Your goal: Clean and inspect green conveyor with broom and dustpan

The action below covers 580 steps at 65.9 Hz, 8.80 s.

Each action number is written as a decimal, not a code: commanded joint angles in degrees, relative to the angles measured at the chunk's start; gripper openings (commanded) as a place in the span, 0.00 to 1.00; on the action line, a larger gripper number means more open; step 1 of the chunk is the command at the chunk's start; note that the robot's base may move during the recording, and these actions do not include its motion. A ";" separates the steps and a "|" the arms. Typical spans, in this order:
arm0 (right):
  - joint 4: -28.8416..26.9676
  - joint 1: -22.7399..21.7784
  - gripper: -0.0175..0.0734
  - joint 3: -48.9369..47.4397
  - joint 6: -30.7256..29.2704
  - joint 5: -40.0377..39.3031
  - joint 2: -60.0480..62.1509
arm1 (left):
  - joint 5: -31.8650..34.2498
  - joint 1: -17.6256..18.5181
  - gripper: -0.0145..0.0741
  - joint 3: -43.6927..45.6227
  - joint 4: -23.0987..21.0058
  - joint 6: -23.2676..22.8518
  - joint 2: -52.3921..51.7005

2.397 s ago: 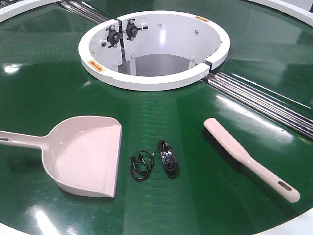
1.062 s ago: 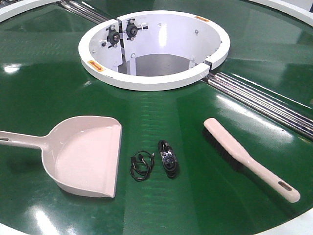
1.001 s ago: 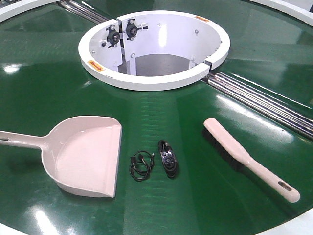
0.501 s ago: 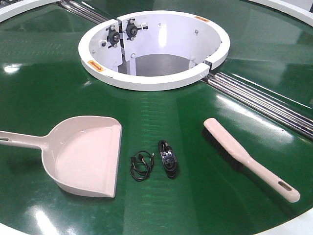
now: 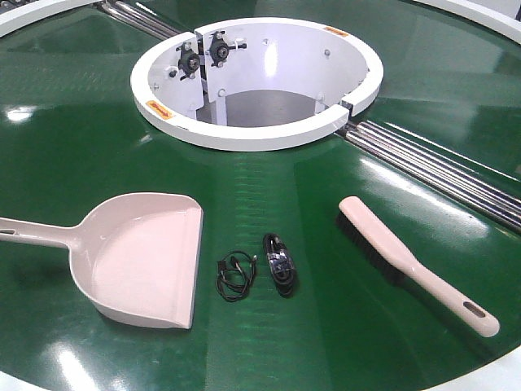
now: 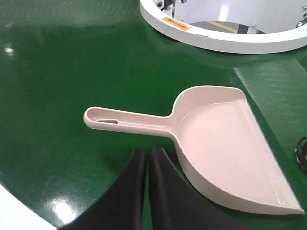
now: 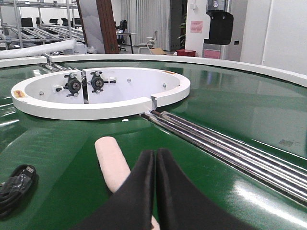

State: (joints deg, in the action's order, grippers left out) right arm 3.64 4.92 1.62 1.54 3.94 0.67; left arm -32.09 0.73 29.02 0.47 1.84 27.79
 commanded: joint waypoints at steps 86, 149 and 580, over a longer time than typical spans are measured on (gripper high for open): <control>0.52 -0.17 0.18 0.11 -0.08 -4.29 0.57 | -5.98 0.04 0.71 11.49 -5.77 9.73 11.32; 0.52 -0.17 0.18 0.11 -0.08 -4.29 0.57 | -33.51 0.04 0.66 53.41 -3.24 68.19 59.43; 0.65 5.82 0.82 -67.46 -15.41 55.88 -92.90 | -39.37 16.06 0.16 53.44 20.70 62.74 77.93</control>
State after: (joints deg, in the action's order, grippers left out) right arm 3.15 10.93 -63.05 -13.76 58.65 -91.13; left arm -69.98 16.41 80.98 20.82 64.73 108.55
